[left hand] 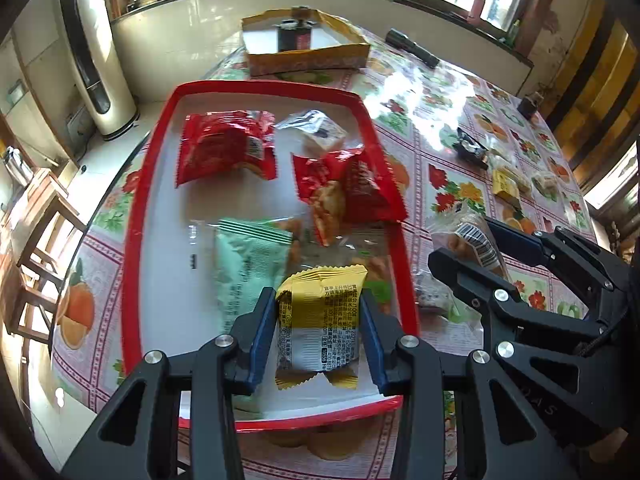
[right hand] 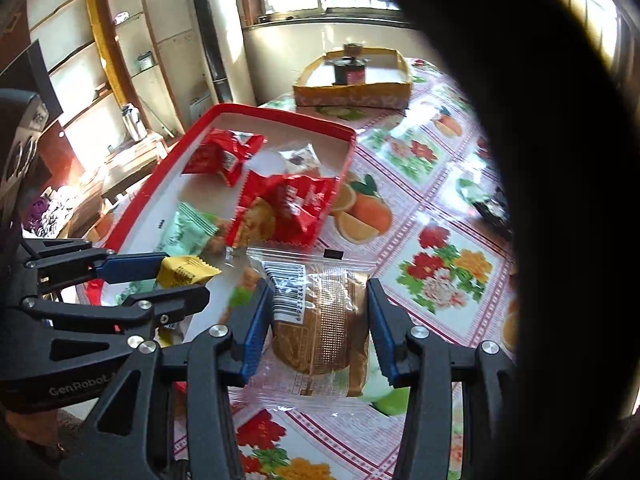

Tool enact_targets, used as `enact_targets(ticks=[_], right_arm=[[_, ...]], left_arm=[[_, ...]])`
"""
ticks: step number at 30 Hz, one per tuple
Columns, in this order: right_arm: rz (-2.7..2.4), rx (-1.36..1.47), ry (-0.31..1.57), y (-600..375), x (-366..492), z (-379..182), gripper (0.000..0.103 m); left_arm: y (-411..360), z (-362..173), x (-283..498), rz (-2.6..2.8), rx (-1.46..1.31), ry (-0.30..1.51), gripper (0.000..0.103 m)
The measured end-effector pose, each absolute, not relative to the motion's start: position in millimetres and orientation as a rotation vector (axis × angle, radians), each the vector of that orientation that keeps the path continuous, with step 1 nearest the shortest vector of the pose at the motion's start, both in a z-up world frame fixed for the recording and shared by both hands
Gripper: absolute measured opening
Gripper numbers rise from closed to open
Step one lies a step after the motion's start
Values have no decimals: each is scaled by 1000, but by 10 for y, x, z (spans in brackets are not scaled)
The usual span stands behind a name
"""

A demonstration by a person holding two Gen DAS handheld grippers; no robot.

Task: Organize snacks
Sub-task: 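Carry yellow pack with left gripper while right gripper carries bread loaf to tray, then open left gripper over tray while right gripper releases bread loaf into it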

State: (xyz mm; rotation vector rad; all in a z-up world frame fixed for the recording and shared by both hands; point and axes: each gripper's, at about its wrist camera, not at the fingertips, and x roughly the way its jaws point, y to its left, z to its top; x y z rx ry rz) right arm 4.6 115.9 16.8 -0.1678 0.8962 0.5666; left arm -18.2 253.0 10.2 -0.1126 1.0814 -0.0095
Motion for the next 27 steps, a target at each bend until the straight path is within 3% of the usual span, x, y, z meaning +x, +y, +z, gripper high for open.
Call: enact_targets(ticks=[9, 23, 27], right_arm=[[673, -160, 948, 1695, 100, -20, 48], [651, -218, 972, 1900, 108, -206, 49], [635, -235, 961, 1893, 94, -196, 63]], left_arm=[[3024, 31, -127, 114, -130, 1081, 41], [3126, -119, 21, 117, -134, 1116, 44], [3118, -122, 35, 122, -121, 1134, 48]])
